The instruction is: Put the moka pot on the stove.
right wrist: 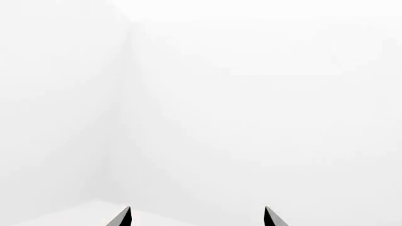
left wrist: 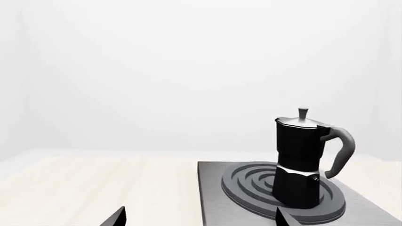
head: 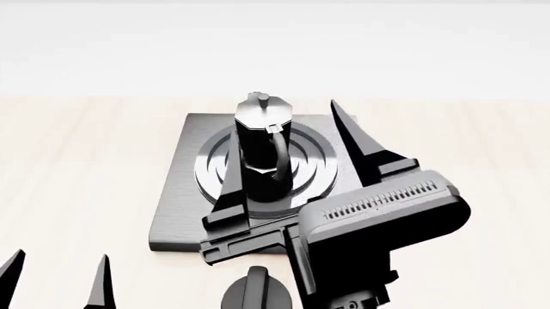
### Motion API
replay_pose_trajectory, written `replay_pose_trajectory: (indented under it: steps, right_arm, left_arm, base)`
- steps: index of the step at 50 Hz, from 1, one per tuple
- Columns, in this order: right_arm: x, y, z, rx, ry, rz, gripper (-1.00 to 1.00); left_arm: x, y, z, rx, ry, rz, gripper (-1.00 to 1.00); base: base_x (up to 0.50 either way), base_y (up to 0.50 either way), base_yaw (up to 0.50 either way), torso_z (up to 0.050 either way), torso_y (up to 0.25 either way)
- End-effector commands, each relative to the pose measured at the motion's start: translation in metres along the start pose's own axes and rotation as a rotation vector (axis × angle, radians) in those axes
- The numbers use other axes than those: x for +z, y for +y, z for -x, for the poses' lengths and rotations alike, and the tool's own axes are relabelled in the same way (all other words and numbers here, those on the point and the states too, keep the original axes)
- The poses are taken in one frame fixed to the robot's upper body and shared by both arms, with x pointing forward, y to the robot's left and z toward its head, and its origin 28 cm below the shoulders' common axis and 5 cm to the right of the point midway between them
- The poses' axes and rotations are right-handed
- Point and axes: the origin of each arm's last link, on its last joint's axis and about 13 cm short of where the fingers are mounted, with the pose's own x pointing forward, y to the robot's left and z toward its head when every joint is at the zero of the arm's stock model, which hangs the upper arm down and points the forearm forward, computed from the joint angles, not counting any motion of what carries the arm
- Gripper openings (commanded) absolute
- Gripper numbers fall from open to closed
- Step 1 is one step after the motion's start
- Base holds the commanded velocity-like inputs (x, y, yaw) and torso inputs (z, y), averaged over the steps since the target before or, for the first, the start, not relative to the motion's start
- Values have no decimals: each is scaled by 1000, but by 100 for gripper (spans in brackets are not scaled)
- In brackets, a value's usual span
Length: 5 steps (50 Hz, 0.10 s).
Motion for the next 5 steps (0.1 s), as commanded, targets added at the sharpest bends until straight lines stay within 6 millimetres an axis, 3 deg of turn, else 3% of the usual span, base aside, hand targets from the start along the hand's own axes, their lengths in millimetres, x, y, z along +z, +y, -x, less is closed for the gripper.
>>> replay_pose_trajectory:
  steps: [1, 5]
  right_arm:
    - [7, 0, 2, -7, -22, -2, 100]
    - [10, -1, 3, -10, -33, -5, 100]
  left_arm:
    - [0, 0, 0, -2, 1, 0, 100]
    - [-1, 0, -1, -1, 3, 0, 100]
  base:
    - [0, 0, 0, 0, 0]
    - [0, 0, 0, 0, 0]
